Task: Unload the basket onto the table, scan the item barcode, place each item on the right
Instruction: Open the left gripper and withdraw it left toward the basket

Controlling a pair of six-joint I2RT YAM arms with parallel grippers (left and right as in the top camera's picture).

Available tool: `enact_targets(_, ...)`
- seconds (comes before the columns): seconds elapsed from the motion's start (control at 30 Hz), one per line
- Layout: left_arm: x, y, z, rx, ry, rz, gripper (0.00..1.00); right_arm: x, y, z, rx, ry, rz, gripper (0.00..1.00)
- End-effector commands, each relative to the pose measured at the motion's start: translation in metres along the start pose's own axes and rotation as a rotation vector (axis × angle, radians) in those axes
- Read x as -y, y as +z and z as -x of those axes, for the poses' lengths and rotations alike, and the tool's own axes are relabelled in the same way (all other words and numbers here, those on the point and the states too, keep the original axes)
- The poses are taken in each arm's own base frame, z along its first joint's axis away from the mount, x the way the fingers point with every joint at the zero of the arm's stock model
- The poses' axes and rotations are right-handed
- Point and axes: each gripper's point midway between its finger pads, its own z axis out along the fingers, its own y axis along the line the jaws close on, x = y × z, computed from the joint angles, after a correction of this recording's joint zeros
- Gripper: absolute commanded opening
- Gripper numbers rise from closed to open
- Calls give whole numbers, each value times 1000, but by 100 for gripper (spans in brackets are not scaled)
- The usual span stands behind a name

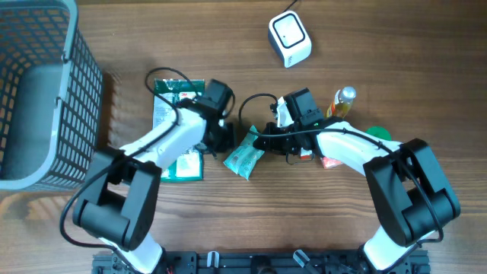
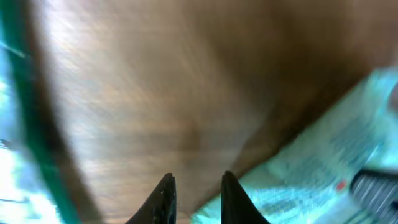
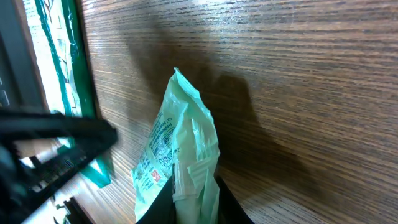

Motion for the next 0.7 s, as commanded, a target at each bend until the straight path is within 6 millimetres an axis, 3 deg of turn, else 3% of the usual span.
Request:
enact_targets(0.0, -9, -41, 44, 141, -59, -39, 17, 5, 6, -8, -27, -21, -8, 4)
enact_targets(0.2, -49, -77, 87, 286, -182, -62, 17, 5, 6, -8, -27, -35, -8, 4)
enact_targets(0.37, -93, -87, 101, 326, -294, -44, 21, 5, 6, -8, -27, -37, -8, 4)
enact_targets(0.43, -109, -89, 103, 332, -334, -36, 33, 5, 6, -8, -27, -37, -8, 4)
enact_targets(0.53, -121, -91, 102, 330, -367, -27, 61, 5, 6, -8, -27, -37, -8, 4)
enact_targets(0.57, -124, -90, 99, 320, -374, -24, 75, 5, 6, -8, -27, -37, -8, 4)
enact_targets(0.6, -124, -90, 97, 310, -377, -21, 99, 5, 6, -8, -27, -37, -8, 4)
enact_targets(0.67, -125, -88, 90, 282, -382, -13, 100, 5, 6, -8, -27, -37, -8, 4)
